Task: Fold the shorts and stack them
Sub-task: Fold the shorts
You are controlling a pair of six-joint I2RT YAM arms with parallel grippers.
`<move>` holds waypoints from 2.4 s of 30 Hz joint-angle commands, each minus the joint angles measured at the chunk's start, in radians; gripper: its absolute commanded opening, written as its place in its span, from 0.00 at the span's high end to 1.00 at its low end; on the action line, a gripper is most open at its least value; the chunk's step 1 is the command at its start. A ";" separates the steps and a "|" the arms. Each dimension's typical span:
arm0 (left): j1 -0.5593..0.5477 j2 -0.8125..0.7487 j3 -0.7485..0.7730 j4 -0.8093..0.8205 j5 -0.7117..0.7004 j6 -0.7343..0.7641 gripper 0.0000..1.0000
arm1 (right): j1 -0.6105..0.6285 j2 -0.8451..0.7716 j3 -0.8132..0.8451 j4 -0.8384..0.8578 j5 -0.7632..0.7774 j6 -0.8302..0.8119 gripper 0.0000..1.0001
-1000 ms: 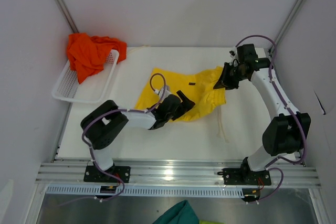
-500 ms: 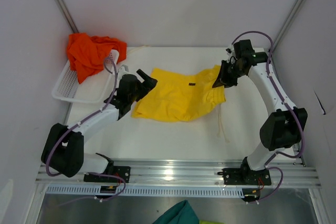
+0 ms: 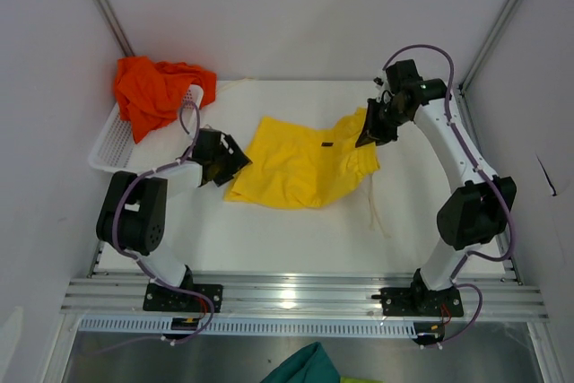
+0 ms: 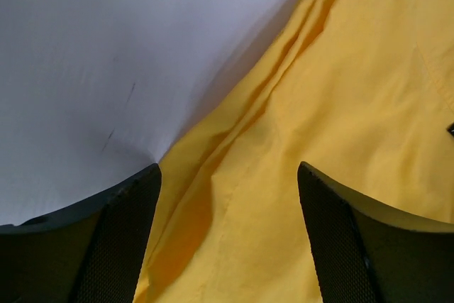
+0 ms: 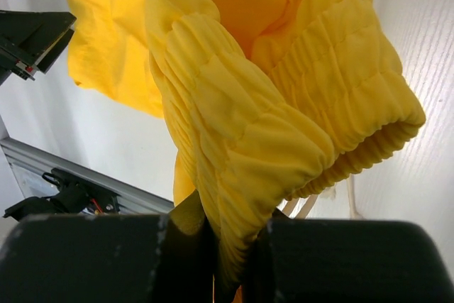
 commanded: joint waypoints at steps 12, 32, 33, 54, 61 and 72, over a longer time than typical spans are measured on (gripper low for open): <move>-0.138 -0.045 -0.139 0.019 -0.005 -0.017 0.43 | 0.108 0.075 0.236 -0.134 0.156 -0.001 1.00; -0.230 -0.215 -0.319 0.013 -0.088 -0.019 0.64 | 0.401 0.333 0.511 -0.303 0.441 0.152 1.00; -0.230 -0.212 -0.322 0.013 -0.086 -0.016 0.65 | 0.416 0.348 0.513 -0.301 0.448 0.163 1.00; -0.230 -0.191 -0.300 0.008 -0.077 0.024 0.74 | 0.534 0.451 0.421 0.033 0.413 0.350 1.00; -0.232 -0.199 -0.313 0.016 -0.074 0.022 0.75 | 0.542 0.523 0.367 0.110 0.394 0.381 1.00; -0.233 -0.205 -0.320 0.022 -0.074 0.021 0.75 | 0.559 0.678 0.402 0.174 0.354 0.427 0.90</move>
